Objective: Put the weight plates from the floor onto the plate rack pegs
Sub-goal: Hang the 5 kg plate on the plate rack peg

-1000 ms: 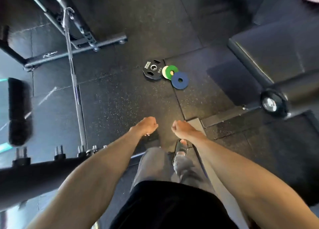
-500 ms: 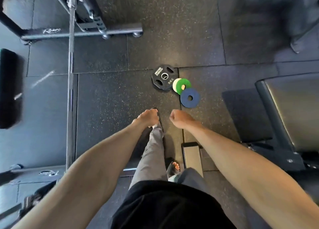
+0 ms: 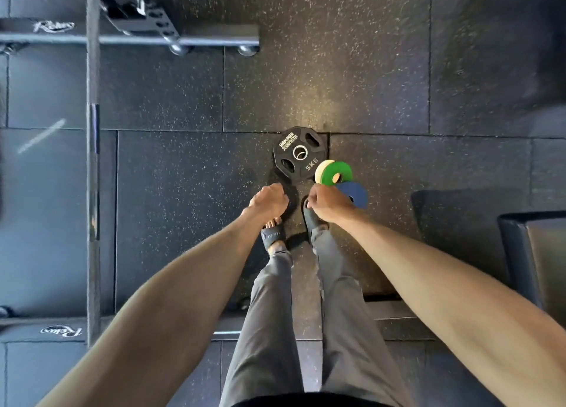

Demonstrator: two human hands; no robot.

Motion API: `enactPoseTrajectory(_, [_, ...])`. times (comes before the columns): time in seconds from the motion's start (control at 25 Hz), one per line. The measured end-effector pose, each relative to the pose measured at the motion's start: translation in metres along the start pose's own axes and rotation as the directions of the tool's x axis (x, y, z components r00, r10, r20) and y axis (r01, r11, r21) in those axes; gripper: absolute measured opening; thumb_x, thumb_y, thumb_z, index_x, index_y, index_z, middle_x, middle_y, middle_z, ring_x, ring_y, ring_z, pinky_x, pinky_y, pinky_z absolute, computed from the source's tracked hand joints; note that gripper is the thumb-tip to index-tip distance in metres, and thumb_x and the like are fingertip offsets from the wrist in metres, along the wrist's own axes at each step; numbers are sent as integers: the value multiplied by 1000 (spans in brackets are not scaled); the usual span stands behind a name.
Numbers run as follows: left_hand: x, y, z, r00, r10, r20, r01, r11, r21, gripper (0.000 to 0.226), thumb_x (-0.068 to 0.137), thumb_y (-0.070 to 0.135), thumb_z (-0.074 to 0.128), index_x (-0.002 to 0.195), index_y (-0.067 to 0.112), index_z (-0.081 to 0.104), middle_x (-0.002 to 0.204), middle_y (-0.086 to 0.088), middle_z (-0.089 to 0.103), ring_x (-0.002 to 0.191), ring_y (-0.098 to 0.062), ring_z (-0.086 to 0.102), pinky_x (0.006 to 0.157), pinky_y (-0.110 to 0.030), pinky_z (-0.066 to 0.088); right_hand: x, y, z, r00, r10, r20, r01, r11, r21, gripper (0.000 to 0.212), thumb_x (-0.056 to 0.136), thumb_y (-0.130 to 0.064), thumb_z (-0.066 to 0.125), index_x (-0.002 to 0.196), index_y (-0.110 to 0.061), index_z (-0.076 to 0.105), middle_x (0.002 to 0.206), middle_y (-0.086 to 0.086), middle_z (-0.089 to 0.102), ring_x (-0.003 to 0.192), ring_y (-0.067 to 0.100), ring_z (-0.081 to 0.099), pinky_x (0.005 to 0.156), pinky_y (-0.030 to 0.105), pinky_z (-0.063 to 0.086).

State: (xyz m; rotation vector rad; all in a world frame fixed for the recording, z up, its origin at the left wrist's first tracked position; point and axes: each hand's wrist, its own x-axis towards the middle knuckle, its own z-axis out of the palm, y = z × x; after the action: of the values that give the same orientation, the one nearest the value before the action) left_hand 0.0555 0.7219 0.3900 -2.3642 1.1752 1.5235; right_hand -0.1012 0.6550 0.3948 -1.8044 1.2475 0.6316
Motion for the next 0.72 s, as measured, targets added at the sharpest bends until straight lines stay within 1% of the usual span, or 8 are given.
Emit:
enactPoseTrajectory(0.12, [73, -1, 18, 998, -57, -5, 57, 998, -25, 33, 97, 21, 41, 120, 3, 56, 122, -22, 61, 113, -41, 59, 93, -43, 50, 77, 19, -4, 999, 17, -43, -18, 1000, -11, 22, 99, -23, 41, 99, -9, 57, 104, 19, 67, 97, 39, 64, 71, 40, 47])
enactPoseTrajectory(0.2, [133, -3, 37, 991, -130, -22, 128, 990, -63, 32, 97, 21, 41, 118, 3, 57, 119, -20, 62, 110, -40, 61, 92, -44, 52, 138, 36, 1, 997, 20, -76, -22, 999, -37, 23, 99, -22, 41, 107, -8, 57, 108, 21, 66, 99, 40, 62, 72, 39, 44])
enactPoseTrajectory(0.28, [191, -9, 60, 977, -213, -25, 206, 964, -167, 31, 95, 20, 42, 117, 2, 57, 114, -21, 65, 104, -40, 64, 90, -47, 55, 195, 55, 7, 993, 15, -120, -23, 997, -67, 25, 99, -21, 42, 115, -9, 55, 112, 22, 65, 102, 41, 61, 72, 38, 41])
enactPoseTrajectory(0.36, [250, -16, 88, 952, -305, 14, 294, 904, -311, 36, 95, 20, 42, 126, 2, 49, 120, -23, 61, 104, -40, 65, 90, -49, 56, 255, 78, 17, 986, 15, -164, -30, 995, -91, 30, 98, -20, 43, 125, -11, 50, 115, 24, 63, 105, 42, 61, 73, 40, 42])
enactPoseTrajectory(0.48, [327, -30, 128, 894, -436, 107, 436, 785, -441, 62, 97, 23, 42, 150, 4, 17, 139, -24, 49, 117, -40, 60, 96, -49, 53, 334, 108, 36, 971, 50, -236, -76, 991, -106, 46, 96, -17, 47, 140, -12, 39, 127, 24, 54, 116, 43, 55, 88, 45, 46])
enactPoseTrajectory(0.56, [368, -39, 146, 858, -494, 142, 488, 698, -524, 74, 98, 27, 45, 155, 5, 3, 140, -20, 50, 118, -37, 60, 96, -47, 54, 379, 124, 47, 952, 86, -295, -124, 986, -112, 51, 94, -16, 51, 143, -11, 35, 136, 24, 45, 125, 42, 47, 95, 46, 44])
enactPoseTrajectory(0.64, [398, -47, 157, 835, -526, 164, 510, 625, -591, 77, 98, 31, 46, 155, 7, 0, 136, -17, 53, 111, -35, 64, 88, -45, 58, 418, 136, 54, 941, 108, -322, -151, 982, -112, 53, 94, -16, 54, 142, -11, 32, 141, 25, 39, 129, 42, 42, 97, 47, 43])
enactPoseTrajectory(0.72, [421, -53, 162, 820, -545, 175, 521, 586, -620, 74, 98, 34, 47, 154, 7, 7, 132, -17, 56, 102, -34, 68, 78, -45, 61, 451, 143, 57, 932, 116, -344, -166, 979, -121, 52, 95, -15, 54, 142, -11, 32, 141, 24, 37, 129, 42, 41, 96, 48, 44])
